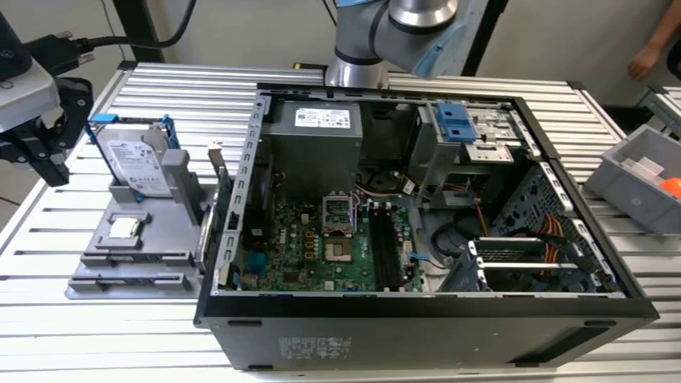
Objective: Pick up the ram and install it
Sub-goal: 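Pick up the ram and move it above insertion slot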
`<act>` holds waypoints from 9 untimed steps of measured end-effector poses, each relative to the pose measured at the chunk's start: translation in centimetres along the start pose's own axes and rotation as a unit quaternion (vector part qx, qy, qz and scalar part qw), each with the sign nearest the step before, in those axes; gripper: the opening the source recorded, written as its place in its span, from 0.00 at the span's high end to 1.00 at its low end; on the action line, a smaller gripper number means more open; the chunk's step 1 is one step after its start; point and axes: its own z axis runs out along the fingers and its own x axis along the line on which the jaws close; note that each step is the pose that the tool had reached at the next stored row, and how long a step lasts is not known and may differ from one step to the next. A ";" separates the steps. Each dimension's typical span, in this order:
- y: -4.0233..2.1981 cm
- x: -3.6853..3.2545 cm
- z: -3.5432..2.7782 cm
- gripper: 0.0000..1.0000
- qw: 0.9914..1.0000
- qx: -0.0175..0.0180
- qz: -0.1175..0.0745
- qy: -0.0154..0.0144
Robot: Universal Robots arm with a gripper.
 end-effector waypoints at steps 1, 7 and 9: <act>0.00 0.00 0.00 1.00 1.000 0.000 -0.001 0.000; 0.00 0.00 0.00 1.00 1.000 0.000 -0.007 0.000; 0.00 0.00 0.00 1.00 1.000 0.000 -0.009 0.000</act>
